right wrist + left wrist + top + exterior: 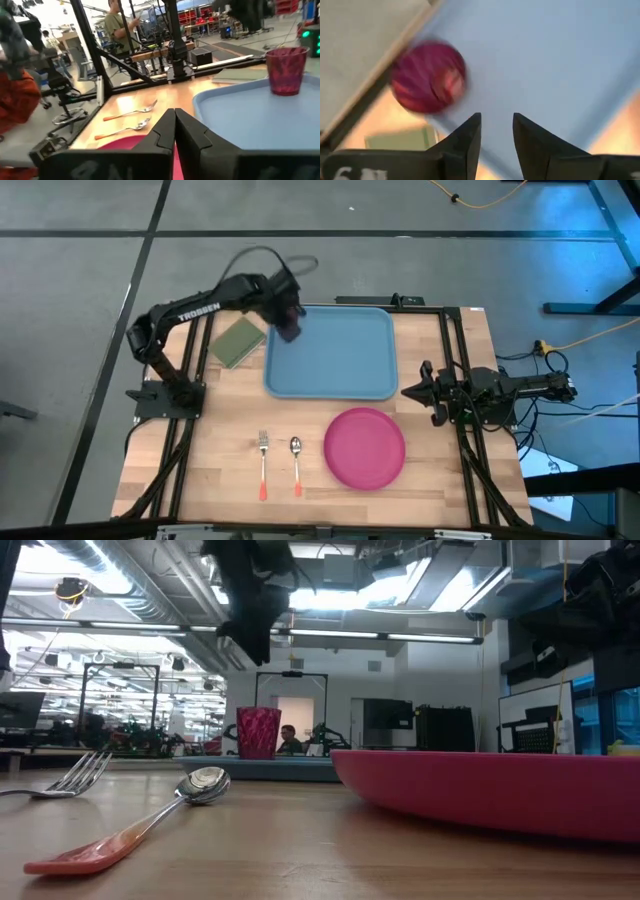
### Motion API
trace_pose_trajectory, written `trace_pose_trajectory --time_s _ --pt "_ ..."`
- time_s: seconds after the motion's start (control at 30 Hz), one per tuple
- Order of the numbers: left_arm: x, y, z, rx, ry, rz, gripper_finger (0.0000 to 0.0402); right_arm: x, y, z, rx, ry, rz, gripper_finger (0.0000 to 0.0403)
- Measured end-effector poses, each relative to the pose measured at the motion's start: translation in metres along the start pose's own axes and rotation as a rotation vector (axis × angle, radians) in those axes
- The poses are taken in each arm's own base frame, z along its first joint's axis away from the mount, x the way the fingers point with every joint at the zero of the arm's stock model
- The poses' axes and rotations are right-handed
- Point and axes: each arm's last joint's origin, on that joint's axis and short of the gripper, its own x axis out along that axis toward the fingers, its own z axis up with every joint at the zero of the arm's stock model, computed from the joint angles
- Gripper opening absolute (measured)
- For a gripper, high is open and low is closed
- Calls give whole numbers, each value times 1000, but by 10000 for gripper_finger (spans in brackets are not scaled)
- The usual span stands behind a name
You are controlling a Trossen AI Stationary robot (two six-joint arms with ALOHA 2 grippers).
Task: Pick and place plate/cup/fork/spoon on tray
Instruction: Put the pink plate on the blue tray
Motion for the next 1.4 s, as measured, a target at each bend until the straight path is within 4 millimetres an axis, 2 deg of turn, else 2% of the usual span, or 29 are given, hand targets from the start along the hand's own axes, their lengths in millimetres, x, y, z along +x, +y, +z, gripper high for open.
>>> trace_pose_trajectory --time_s 0.2,0.33,0.47,0.63,0.73,0.83,0.93,1.03,1.2,1.33,1.4 --pt "-4 -45 -42 195 287 34 88 0 1 0 -24 3 25 14" --pt "-5 -74 -77 266 448 94 77 0 1 2 -69 -20 30 14" --pt "1 -101 -111 382 525 153 67 0 3 8 -79 -82 43 14" --pt "1 -123 -151 488 530 46 54 -1 4 11 -71 -108 74 14" --pt "-4 -126 -166 476 439 42 48 -1 5 13 -43 -123 86 14" --pt "-11 -119 -184 443 360 69 43 -2 8 18 0 -164 161 14" --pt "-20 -108 -199 386 250 90 39 -4 13 25 -24 -229 273 14" --pt "-30 -94 -212 324 114 86 36 -5 15 29 -92 -266 313 14" --pt "-30 -85 -222 24 -64 -70 38 -4 13 27 -112 -259 270 14" --pt "-26 -92 -224 -255 3 -271 40 -4 13 27 -114 -253 264 14" --pt "-22 -96 -228 -334 80 -307 41 -3 13 26 -113 -241 261 14"
